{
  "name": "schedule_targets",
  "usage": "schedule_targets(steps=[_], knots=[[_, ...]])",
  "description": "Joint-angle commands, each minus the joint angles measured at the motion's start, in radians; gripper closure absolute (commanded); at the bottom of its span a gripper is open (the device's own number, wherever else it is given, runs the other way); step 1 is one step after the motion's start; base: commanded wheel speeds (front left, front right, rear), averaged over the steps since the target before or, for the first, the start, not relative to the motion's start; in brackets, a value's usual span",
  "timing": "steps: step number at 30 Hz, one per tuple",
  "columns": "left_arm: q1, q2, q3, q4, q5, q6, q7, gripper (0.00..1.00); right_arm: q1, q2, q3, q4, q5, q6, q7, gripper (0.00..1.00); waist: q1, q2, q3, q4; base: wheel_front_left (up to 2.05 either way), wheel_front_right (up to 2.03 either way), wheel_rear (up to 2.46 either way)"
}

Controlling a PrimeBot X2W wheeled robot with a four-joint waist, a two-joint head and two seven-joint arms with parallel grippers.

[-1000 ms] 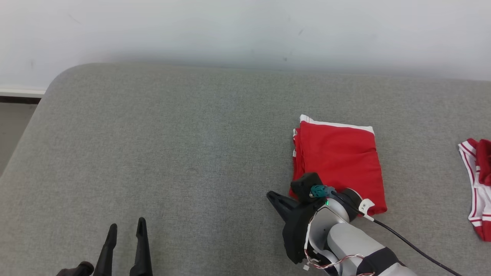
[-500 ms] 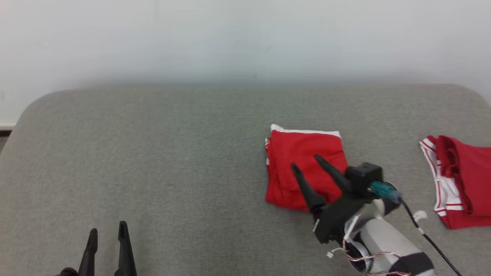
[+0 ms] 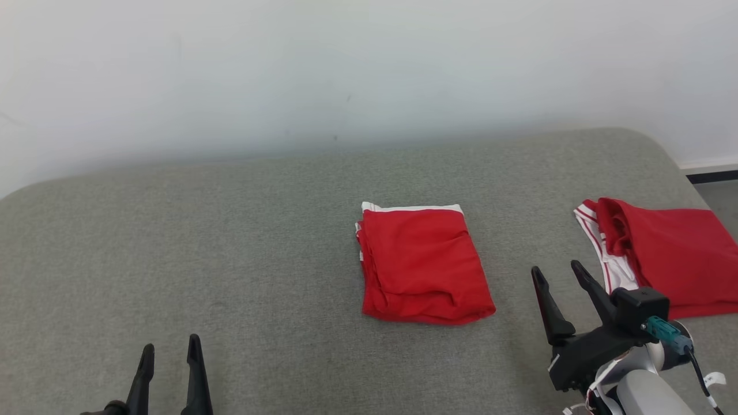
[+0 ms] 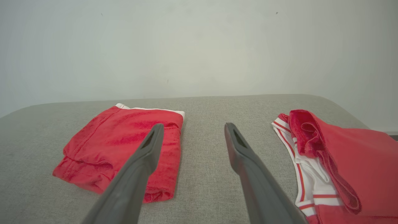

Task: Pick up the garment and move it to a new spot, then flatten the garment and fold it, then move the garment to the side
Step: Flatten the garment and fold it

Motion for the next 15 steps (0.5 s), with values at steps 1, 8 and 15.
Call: schedule_targets(steps=[1, 8, 15], knots=[[-0.007, 0.001, 0.003, 0.009, 0.016, -0.004, -0.001, 0.0, 0.014, -0.012, -0.003, 0.001, -0.007, -0.003, -0.001, 0.0, 0.0001, 0.0, -0.005, -0.014, 0.0, 0.0, 0.0], [0.009, 0.001, 0.026, 0.06, 0.058, -0.02, -0.001, 0.0, 0.034, -0.036, 0.045, -0.006, 0.028, -0.003, -0.006, 0.0, 0.0001, 0.0, -0.014, -0.031, 0.0, 0.0, 0.0], [0.033, 0.001, 0.045, 0.087, 0.068, -0.038, -0.001, 0.0, 0.06, -0.033, 0.057, 0.005, 0.061, -0.003, -0.015, 0.0, 0.0001, 0.0, -0.025, -0.028, 0.0, 0.0, 0.0]])
